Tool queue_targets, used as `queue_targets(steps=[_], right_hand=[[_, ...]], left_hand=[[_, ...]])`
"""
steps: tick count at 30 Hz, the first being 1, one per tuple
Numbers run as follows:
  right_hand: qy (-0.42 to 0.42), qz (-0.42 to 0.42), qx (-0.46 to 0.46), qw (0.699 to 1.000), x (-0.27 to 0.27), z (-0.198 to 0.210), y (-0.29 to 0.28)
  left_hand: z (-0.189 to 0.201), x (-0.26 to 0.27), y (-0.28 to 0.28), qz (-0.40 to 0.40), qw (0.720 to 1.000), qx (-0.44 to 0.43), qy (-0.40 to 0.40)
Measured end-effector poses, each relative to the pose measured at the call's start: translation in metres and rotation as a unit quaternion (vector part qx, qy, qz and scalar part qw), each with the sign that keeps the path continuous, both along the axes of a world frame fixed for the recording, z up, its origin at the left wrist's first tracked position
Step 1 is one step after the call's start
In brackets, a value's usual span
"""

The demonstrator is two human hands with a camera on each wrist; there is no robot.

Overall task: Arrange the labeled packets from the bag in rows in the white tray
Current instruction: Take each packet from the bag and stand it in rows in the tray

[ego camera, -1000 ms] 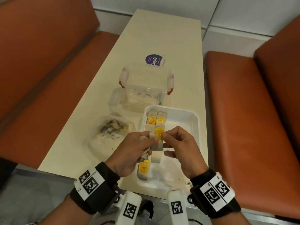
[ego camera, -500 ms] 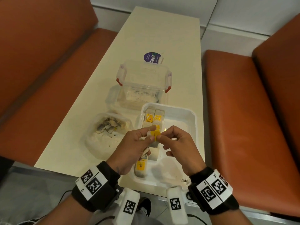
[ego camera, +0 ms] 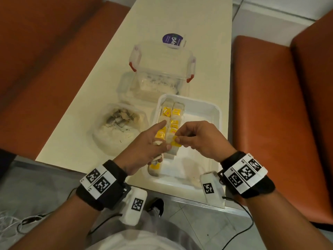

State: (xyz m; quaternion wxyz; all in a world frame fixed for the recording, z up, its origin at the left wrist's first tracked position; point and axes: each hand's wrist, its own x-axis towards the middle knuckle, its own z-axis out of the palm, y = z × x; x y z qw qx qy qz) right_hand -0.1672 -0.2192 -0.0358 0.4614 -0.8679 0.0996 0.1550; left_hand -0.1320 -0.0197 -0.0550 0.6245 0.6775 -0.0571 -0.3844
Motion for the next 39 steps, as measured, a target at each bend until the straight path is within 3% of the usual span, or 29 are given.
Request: queue_targets(steps=[4, 9, 15, 23, 39], right_hand=[[0.051, 0.046, -0.067, 0.995, -0.001, -0.023, 0.004], [0.16, 0.16, -0.146, 0.963, 0.001, -0.05, 0.017], [0.138, 0.142, -0.21, 0.958, 0.016, -0.063, 0.019], [0.117, 0.113, -0.226, 0.961, 0.018, -0.068, 0.018], [0.154, 0.096, -0.253, 0.95, 0.026, -0.072, 0.019]], left_hand=[[-0.001, 0.008, 0.021, 0.082, 0.996, 0.02, 0.016], [0.001, 0.011, 0.046, 0.107, 0.993, 0.021, 0.047], [-0.002, 0.012, 0.055, 0.147, 0.987, 0.026, 0.064], [-0.003, 0.017, 0.051, 0.143, 0.987, 0.036, 0.066], [-0.006, 0.025, 0.049, 0.146, 0.985, 0.02, 0.084]])
